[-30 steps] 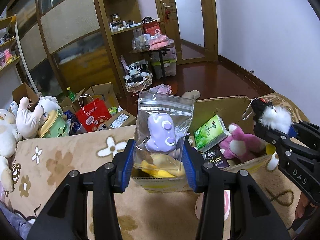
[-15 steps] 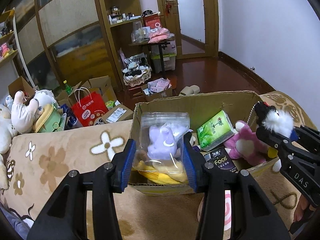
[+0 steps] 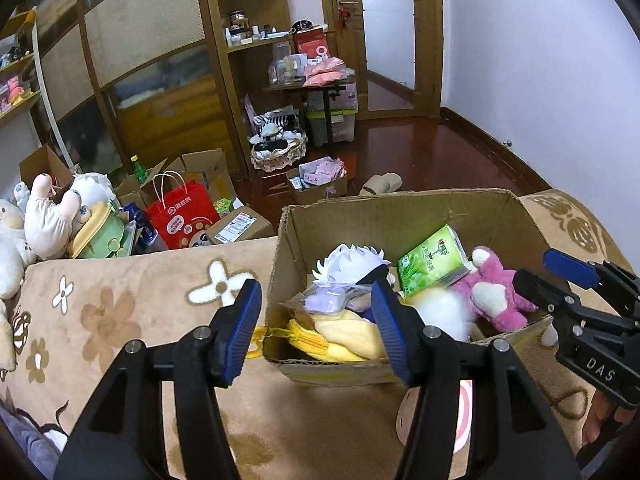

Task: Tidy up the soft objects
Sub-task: 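Open both tools to release the pompom and bagged toy into the box, then move the right tool to the pink swirl cake plush and grasp it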

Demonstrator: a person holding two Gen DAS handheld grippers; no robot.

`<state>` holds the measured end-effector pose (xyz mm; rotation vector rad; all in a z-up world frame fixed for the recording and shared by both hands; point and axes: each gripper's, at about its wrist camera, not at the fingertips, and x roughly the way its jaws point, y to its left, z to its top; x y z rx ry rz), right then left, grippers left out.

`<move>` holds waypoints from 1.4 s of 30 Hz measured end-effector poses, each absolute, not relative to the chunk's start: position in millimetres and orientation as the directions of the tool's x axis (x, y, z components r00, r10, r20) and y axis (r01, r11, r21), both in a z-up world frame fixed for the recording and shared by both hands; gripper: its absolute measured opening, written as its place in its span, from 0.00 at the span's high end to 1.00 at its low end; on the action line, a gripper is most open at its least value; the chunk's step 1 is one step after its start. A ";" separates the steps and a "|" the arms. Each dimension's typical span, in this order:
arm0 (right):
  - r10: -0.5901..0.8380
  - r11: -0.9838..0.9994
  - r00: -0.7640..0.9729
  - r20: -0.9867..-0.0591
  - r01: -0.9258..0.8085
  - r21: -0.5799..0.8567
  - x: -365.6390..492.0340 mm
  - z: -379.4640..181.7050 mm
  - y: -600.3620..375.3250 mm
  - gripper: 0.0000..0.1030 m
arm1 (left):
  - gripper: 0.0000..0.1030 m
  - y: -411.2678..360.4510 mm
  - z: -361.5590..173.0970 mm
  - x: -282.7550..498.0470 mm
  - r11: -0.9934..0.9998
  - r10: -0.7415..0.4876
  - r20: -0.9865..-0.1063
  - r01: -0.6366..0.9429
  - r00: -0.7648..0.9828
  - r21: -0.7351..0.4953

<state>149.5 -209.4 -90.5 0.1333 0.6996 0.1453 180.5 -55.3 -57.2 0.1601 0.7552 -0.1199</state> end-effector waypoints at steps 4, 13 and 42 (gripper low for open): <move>0.174 0.983 0.757 -0.630 -0.093 0.160 144.5 -85.6 -206.6 0.36 | 0.33 -48.1 -51.7 174.2 0.983 -0.041 -0.678 0.152 0.734 0.104; 0.156 0.987 0.769 -0.619 -0.100 0.125 124.9 -72.7 -197.9 0.16 | 0.18 -34.0 -40.9 143.9 0.984 -0.017 -0.668 0.130 0.744 0.119; 0.196 0.980 0.667 -0.718 -0.123 0.154 99.3 -117.2 -167.5 0.05 | 0.08 4.9 -22.8 65.0 0.994 0.016 -0.631 0.056 0.775 0.094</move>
